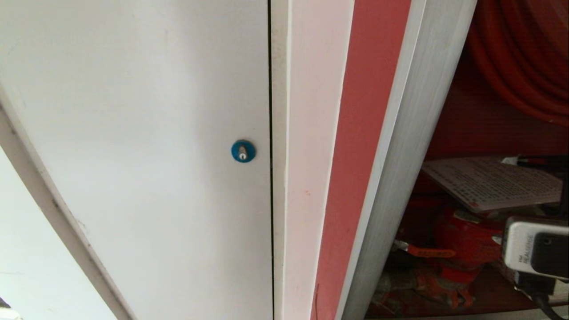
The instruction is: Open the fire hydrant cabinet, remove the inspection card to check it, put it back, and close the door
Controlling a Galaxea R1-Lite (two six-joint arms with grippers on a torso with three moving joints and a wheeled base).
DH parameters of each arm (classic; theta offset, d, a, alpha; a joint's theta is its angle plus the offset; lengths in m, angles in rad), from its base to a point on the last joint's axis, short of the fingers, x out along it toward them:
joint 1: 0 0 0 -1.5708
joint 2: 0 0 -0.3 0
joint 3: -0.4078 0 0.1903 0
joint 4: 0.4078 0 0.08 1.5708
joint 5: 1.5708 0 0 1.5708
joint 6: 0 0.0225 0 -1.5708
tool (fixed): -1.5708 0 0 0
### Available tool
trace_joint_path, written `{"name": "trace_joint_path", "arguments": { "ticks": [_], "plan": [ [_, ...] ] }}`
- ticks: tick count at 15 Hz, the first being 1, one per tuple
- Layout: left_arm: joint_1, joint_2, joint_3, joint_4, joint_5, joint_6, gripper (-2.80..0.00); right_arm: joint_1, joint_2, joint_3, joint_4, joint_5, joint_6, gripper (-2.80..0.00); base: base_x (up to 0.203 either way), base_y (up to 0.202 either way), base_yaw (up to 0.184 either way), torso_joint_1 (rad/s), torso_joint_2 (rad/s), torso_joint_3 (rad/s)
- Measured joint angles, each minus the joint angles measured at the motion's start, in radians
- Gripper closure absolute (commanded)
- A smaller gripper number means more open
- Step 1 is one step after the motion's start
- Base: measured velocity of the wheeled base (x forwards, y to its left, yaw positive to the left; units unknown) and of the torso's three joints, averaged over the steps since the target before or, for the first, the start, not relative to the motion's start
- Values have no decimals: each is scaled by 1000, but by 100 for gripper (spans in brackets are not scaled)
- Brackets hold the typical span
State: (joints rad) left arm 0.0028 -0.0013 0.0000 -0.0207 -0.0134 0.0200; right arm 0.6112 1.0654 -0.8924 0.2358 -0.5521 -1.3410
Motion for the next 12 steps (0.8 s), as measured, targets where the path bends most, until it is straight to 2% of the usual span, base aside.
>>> {"name": "trace_joint_path", "arguments": {
  "ticks": [7, 12],
  "plan": [
    [0, 0, 0, 0, 0, 0, 0, 14, -221, 10, 217, 0, -3, -280, 0, 0, 0, 0, 0, 0],
    [0, 0, 0, 0, 0, 0, 0, 14, -329, 10, 254, 1, -52, -280, 0, 0, 0, 0, 0, 0]
  ]
}}
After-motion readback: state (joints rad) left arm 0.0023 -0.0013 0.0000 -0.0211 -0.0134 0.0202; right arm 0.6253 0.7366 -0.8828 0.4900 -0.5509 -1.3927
